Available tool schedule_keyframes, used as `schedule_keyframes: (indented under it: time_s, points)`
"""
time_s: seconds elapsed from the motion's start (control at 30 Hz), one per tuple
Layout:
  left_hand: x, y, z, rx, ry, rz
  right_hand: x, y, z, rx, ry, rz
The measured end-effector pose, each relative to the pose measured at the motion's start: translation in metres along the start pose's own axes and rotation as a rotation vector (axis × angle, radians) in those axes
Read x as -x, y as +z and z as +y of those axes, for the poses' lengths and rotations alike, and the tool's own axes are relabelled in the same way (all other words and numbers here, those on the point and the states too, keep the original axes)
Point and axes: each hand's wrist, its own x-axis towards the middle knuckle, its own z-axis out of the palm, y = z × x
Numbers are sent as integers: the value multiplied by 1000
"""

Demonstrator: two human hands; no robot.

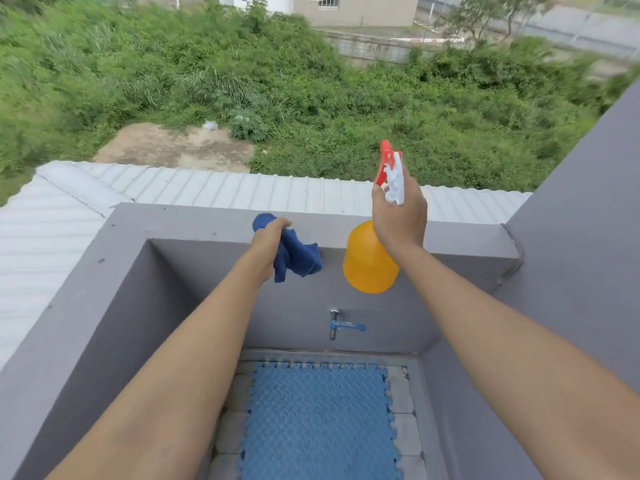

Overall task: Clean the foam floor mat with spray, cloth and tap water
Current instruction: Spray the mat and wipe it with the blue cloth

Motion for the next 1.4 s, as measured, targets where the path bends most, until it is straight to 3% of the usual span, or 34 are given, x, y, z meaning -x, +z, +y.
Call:
schedule_keyframes:
  time_s: [0.07, 0.17, 0.47, 0.87, 1.1, 1.4]
  points:
    - [11, -11, -4, -77, 57, -52, 25, -3, 1, -117, -1, -29]
    - [30, -22, -13, -178, 130, -99, 63, -16, 2, -287, 153, -82]
    - [73, -73, -105, -263, 65, -37, 208, -61, 32, -219, 275, -251]
    - [73, -127, -359, -60, -136, 309, 408, -58, 233, -125, 620, -516]
    - [26, -152, -495, -19, -175, 397, 488, 8, 350, 3, 621, -645]
    - [-107, -196, -617, -170, 5, 356, 535, 153, 486, 96, 432, -757]
